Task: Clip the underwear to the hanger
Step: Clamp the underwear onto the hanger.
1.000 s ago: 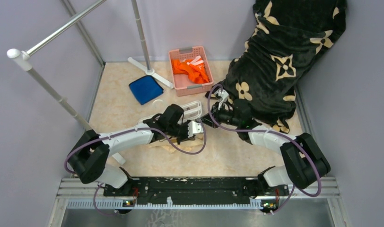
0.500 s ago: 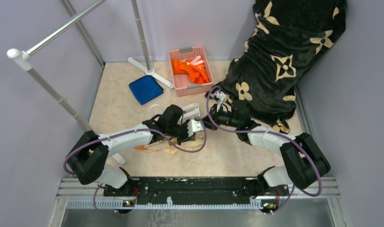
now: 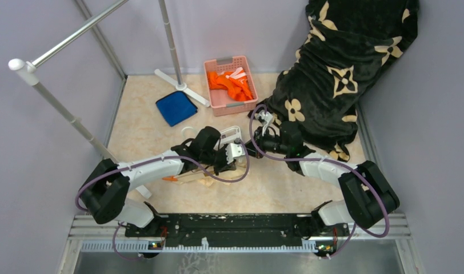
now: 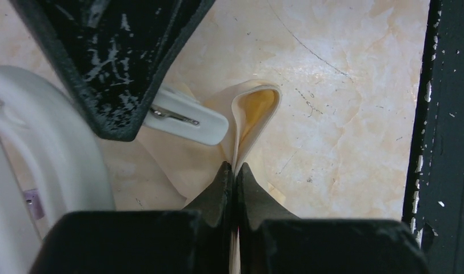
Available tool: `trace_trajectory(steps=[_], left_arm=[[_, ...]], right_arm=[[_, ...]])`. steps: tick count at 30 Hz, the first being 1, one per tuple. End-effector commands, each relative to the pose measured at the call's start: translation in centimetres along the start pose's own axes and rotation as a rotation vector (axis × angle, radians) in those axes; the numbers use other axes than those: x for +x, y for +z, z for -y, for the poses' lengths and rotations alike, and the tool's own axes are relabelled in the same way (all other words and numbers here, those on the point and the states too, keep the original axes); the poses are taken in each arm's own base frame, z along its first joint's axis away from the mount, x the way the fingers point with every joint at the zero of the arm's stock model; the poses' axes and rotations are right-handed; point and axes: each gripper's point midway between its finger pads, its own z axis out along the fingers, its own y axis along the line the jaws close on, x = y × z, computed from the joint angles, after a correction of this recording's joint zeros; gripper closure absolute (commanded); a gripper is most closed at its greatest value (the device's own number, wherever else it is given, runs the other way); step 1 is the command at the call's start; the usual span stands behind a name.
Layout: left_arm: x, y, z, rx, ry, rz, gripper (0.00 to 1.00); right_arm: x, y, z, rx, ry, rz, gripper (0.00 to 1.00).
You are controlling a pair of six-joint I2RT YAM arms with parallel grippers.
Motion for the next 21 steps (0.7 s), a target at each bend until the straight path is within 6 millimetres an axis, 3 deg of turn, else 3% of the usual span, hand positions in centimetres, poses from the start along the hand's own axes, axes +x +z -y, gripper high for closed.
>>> trace_trajectory(steps=[1,7,11,21], left_arm=[[-3.0,-0.4,0.2,0.001,0.047,0.113,0.93],[-0.7,0.2,1.8,0.071,0.025,0.037,0.80],[-0.4,0.2,2.3,0.092,0.018,0.037,0.71],[1.3,0.1,2.4,0.089,0.018,-0.028,0.66]], right_arm=[[-0.3,-0.1,-2.3,-0.067,-0.051,0.014,1.00],[-1.0,0.1,0.1,0.061,-0.071,0.051,1.00],[-1.0,0.6,1.2,0.094,-0.090,0.048,1.00],[-0.7,0.6,1.1,0.078,-0.105,0.034,1.00]])
